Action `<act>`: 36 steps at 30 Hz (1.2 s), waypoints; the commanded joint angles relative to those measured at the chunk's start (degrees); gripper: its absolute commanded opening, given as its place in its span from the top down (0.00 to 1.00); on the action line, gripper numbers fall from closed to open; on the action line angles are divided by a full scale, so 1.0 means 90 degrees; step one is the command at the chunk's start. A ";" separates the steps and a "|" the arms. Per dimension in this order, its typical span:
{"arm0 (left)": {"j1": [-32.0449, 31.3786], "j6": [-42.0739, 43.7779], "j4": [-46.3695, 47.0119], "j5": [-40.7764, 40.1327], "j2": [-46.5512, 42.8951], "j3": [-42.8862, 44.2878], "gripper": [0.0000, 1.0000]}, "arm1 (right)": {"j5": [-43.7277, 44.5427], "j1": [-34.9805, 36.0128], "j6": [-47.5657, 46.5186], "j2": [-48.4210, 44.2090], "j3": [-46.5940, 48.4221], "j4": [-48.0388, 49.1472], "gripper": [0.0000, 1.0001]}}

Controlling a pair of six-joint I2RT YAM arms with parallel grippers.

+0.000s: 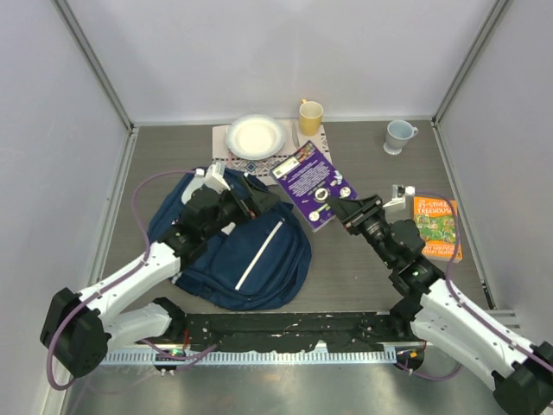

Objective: Pack the student bag
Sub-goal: Pick up the book from the center of the board, then place the book in the student bag.

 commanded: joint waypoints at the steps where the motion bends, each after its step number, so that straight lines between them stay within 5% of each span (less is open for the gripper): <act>1: -0.0188 0.1495 -0.2388 -0.0377 -0.0501 0.0412 0.00 | 0.1939 -0.0003 -0.0951 -0.0900 0.1013 -0.2850 0.99; 12: -0.2765 0.2786 -0.4510 -0.2495 0.0445 0.1515 0.00 | 0.2869 -0.0013 -0.1186 -0.1496 0.1600 -0.4597 0.99; 28: -0.3274 0.2981 -0.4940 -0.2956 0.1597 0.1730 0.06 | 0.2606 -0.0022 -0.1049 -0.1379 0.1610 -0.4890 0.99; 36: -0.3362 0.2981 -0.4979 -0.3073 0.2163 0.1906 0.30 | 0.2498 -0.0013 -0.1010 -0.1389 0.1532 -0.4880 0.99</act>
